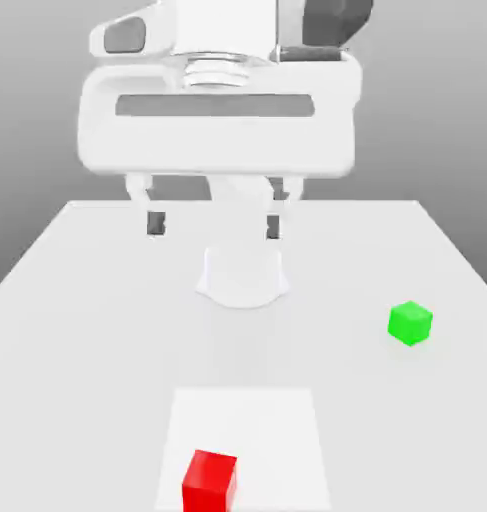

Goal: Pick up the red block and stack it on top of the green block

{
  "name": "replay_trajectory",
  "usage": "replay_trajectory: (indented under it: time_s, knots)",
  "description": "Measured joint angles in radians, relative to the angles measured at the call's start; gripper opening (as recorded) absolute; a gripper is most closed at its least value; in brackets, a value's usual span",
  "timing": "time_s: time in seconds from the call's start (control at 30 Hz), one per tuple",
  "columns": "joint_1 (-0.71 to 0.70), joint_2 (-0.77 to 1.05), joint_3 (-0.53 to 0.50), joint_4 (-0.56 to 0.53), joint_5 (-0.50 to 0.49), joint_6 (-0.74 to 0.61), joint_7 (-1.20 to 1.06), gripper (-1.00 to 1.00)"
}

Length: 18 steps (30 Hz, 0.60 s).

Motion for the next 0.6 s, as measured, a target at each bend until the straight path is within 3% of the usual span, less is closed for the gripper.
replay_trajectory:
  time_s: [0.33, 0.5, 0.53, 0.6]
  knots:
    - [-0.018, 0.362, -0.008, -0.046, 0.017, 0.131, 0.039, 0.0]
    - [-0.022, 0.543, -0.005, -0.027, 0.019, 0.267, 0.041, 0.0]
    - [-0.022, 0.563, -0.005, -0.024, 0.019, 0.284, 0.041, -1.0]
    - [-0.022, 0.563, -0.005, -0.024, 0.019, 0.284, 0.042, -1.0]
